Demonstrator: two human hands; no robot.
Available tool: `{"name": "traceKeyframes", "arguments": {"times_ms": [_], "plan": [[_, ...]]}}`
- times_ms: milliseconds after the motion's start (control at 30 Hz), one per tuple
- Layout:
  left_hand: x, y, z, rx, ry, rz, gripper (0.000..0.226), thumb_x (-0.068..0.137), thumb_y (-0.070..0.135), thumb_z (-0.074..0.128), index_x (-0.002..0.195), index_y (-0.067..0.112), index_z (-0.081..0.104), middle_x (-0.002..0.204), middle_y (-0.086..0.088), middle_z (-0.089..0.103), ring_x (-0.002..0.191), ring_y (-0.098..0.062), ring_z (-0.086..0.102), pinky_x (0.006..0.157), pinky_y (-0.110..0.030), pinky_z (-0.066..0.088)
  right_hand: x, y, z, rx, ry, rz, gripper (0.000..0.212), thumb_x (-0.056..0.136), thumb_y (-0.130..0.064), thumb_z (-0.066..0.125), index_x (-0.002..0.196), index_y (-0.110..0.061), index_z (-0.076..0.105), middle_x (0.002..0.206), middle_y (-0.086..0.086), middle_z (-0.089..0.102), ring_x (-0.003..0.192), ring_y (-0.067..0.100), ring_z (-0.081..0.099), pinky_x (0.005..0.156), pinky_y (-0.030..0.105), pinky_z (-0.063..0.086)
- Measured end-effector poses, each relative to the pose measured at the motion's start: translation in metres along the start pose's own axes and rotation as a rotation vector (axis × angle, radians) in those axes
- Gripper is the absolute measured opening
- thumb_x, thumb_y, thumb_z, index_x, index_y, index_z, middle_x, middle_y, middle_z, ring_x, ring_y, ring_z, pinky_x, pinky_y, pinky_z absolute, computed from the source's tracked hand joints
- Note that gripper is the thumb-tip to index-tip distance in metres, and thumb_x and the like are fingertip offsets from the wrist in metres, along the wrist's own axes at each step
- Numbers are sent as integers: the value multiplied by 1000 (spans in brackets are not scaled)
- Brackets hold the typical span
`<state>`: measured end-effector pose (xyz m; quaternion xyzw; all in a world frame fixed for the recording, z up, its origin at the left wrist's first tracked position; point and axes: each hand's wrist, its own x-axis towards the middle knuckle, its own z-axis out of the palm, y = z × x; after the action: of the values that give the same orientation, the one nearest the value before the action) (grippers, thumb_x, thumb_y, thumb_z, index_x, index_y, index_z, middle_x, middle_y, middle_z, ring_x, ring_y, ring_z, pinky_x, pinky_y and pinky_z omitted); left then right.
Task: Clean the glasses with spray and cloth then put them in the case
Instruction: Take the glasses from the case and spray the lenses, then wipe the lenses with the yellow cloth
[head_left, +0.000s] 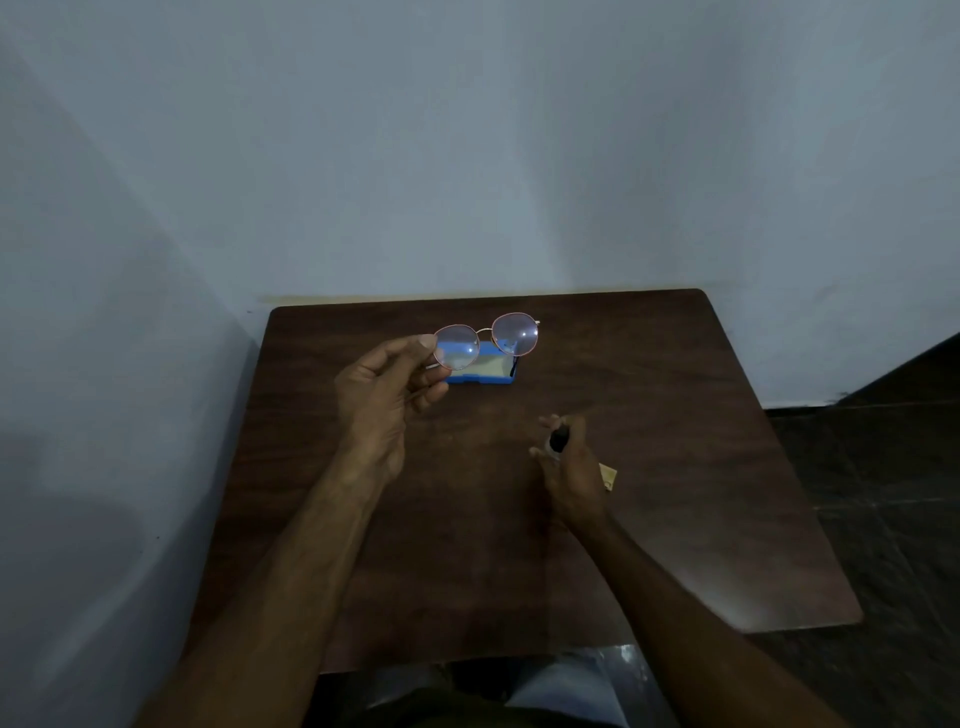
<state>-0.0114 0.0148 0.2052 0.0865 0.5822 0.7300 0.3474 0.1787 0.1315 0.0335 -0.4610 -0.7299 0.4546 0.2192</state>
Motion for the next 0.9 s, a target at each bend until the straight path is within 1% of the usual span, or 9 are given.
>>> {"name": "traceKeyframes", "arguments": {"times_ms": [67,200,333,400,567,633,733,833,900], "plan": [[-1,-2,4,5,-2,-2,8,98,12,70,101,11,77,83,-2,78,72,-9,76,68,-24,63,1,7,3,-1,-7,34,45,96,-18,73,117,-37,39,135,-8,62,120,13,61,91,31,48],[-3,-6,8,10,3,-4,8,98,10,70,100,12,77,82,-2,78,69,-9,75,67,-23,62,1,16,5,-32,-31,120,45,96,-21,74,125,-27,41,139,-4,62,121,18,63,89,32,50],[-5,-9,11,12,14,-6,8,98,10,70,100,13,77,82,-1,79,69,-8,75,64,-22,62,-3,23,2,-62,-42,107,47,95,-24,75,129,-24,42,125,-8,61,116,21,65,85,31,48],[-6,-11,12,15,10,-8,8,99,10,69,101,12,77,81,-1,79,68,-7,75,64,-22,62,-3,28,0,-67,-53,93,54,93,-24,77,133,-27,41,131,-6,61,118,18,64,86,28,48],[-8,-15,14,7,-4,-16,8,98,9,70,100,12,77,81,-4,79,67,-9,75,62,-21,63,-8,52,-14,-123,-122,27,90,83,-17,79,157,-29,29,153,-3,50,136,14,52,110,36,48],[-8,-16,15,-3,-6,-19,8,98,10,70,101,11,77,82,-4,79,67,-9,75,62,-21,63,-10,63,-25,-157,-38,59,81,84,-15,74,155,-24,36,151,2,52,136,20,52,111,41,48],[-10,-19,17,-12,-14,-27,8,98,10,70,103,10,77,82,-3,79,67,-9,75,64,-21,63,-10,76,-41,-246,114,152,54,93,-9,66,144,-14,50,138,15,57,125,34,57,100,44,50],[-12,-22,19,-11,-29,-41,9,98,10,70,103,10,76,81,-2,79,67,-10,75,65,-22,63,0,84,-50,-386,84,220,28,97,-15,59,124,-11,57,123,19,61,116,39,57,90,47,53],[-14,-23,21,-13,-39,-51,9,97,10,70,104,10,77,81,-3,79,67,-10,75,65,-22,63,5,86,-51,-478,21,187,22,97,-17,60,117,-8,61,122,18,63,115,39,56,89,45,51]]}}
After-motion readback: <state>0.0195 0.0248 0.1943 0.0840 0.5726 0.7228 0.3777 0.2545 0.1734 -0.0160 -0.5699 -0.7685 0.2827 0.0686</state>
